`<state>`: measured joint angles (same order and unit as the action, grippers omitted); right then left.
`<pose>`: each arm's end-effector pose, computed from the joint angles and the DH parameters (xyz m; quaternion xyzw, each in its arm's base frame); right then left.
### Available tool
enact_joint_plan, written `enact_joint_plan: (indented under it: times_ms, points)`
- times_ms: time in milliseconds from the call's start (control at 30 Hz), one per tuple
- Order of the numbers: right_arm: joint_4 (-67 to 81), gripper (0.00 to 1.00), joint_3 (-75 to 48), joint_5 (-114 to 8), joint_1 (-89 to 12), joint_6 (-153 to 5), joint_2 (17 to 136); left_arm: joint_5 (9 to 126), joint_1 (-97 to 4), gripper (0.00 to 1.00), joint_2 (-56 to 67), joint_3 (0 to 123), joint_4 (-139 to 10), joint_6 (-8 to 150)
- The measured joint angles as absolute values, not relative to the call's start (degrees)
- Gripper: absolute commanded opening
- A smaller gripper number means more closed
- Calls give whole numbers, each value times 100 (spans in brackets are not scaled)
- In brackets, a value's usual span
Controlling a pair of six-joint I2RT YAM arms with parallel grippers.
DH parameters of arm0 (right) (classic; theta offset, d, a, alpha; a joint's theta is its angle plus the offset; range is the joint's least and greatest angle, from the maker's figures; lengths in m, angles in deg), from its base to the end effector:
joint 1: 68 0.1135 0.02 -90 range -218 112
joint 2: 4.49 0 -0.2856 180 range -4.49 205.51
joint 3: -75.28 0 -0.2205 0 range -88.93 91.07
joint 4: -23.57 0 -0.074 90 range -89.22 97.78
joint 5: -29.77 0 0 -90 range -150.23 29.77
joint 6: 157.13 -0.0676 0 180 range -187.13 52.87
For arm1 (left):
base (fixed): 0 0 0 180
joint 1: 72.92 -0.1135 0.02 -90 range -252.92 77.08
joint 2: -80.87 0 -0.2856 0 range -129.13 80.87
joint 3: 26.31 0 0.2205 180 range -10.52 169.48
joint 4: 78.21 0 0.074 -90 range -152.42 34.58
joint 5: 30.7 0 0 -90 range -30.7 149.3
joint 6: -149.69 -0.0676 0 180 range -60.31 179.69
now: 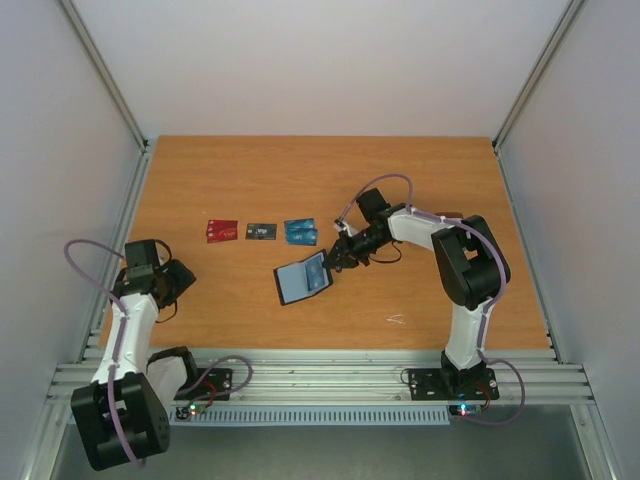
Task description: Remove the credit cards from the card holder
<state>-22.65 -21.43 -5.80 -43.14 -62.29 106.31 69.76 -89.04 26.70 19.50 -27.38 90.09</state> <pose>0.2933 0.1965 0.1699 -0.2882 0.8344 0.4677 0.0452 0.1407 0.0279 0.1923 -0.3569 0.8916 -0.1201 0.2516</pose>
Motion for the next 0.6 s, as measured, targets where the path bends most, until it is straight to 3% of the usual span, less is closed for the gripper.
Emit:
enact_joint_plan:
  times_ms: [600]
  points:
    - [-2538,1,-2071,-567,-4314,-6067,10611,7068,-8904,47,2770,1847,-2805,9098]
